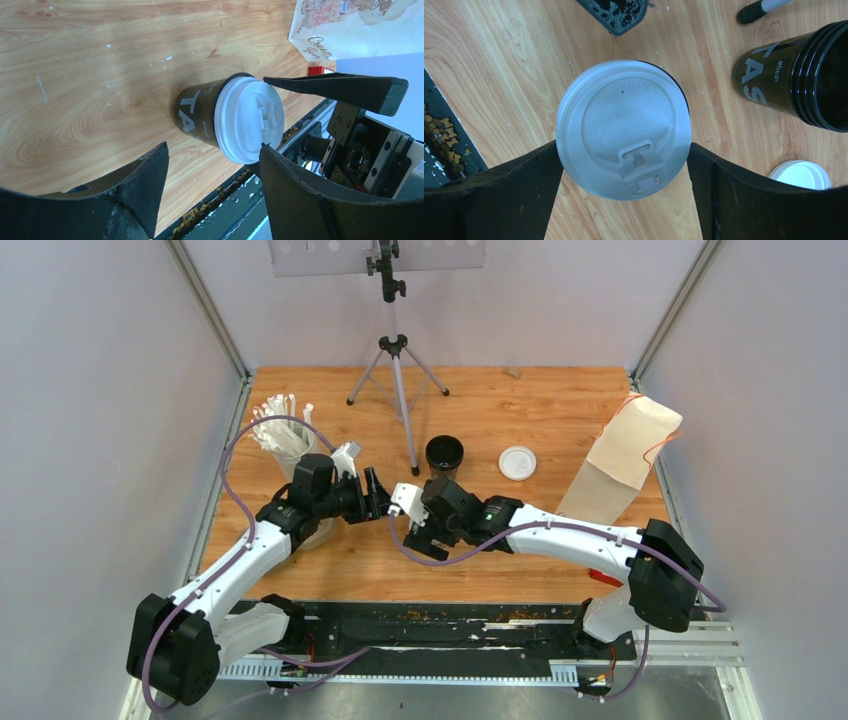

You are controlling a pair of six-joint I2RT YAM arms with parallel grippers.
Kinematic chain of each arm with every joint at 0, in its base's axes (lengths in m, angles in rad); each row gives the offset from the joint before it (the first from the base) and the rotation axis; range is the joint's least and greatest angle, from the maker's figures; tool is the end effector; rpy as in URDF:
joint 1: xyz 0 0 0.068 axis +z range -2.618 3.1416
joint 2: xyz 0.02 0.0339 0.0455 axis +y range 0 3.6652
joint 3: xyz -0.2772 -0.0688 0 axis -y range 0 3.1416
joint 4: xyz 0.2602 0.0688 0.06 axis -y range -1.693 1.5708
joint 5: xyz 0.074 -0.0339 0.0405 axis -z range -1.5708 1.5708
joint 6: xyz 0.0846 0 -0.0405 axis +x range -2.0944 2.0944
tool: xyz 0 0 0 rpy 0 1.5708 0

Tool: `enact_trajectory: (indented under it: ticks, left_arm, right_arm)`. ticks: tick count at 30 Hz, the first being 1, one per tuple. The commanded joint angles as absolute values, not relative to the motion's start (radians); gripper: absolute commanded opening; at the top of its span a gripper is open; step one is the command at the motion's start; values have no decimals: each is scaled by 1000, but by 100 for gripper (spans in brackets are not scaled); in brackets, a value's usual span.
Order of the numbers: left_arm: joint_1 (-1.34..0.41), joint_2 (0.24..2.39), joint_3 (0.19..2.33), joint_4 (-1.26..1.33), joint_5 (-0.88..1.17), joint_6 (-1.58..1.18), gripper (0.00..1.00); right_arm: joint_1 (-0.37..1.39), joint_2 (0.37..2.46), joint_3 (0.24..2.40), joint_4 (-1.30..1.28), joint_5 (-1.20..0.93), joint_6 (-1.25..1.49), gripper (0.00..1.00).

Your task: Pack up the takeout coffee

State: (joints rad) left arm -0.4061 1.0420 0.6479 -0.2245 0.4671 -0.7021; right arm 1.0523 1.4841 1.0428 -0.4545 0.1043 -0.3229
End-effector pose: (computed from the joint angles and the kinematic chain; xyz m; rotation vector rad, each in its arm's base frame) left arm 0.2286 -0.1398 0.2216 -0.0609 2.3457 -1.1031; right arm 0.1839 0.3046 0.2093 -1.5320 1.9366 0.1886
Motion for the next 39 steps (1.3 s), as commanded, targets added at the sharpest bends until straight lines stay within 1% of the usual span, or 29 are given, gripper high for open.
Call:
enact_trajectory:
  ticks: [1, 9, 12, 17, 22, 26, 30, 33, 36, 39]
  left_arm:
    - [-407, 1043, 645, -165, 496, -718, 74]
    - [-407, 1052, 635, -150, 502, -713, 73]
    - [-407, 1065, 637, -141, 515, -715, 74]
    - [-407, 1079, 637, -132, 527, -704, 73]
    - [-408, 1088, 647, -126, 542, -694, 72]
    - [-409, 1095, 651, -127, 542, -690, 72]
    - [-430, 1109, 657, -127, 545, -682, 72]
    - [-468, 1134, 666, -108, 548, -683, 72]
    - [-508, 1160, 680, -99, 549, -674, 72]
    - [-518, 1175, 687, -95, 540, -670, 71]
  right_arm:
    - [1057, 1474, 1074, -426, 126, -310, 92]
    - [1057, 1496, 1097, -452, 134, -300, 94]
    - [1057, 1495, 1101, -468, 111, -293, 100]
    - [1057, 1469, 1093, -465, 106, -291, 100]
    - [1057, 1454, 1149, -545, 86, -278, 100]
    - [1055, 1434, 1181, -596, 19, -228, 100]
    - [1052, 1411, 1206, -626, 21, -160, 100]
    - [1012, 1380, 1202, -609, 43, -89, 98]
    - [931, 1370, 1215, -618, 0, -17, 93]
    - [834, 1370, 1219, -632, -89, 84, 87]
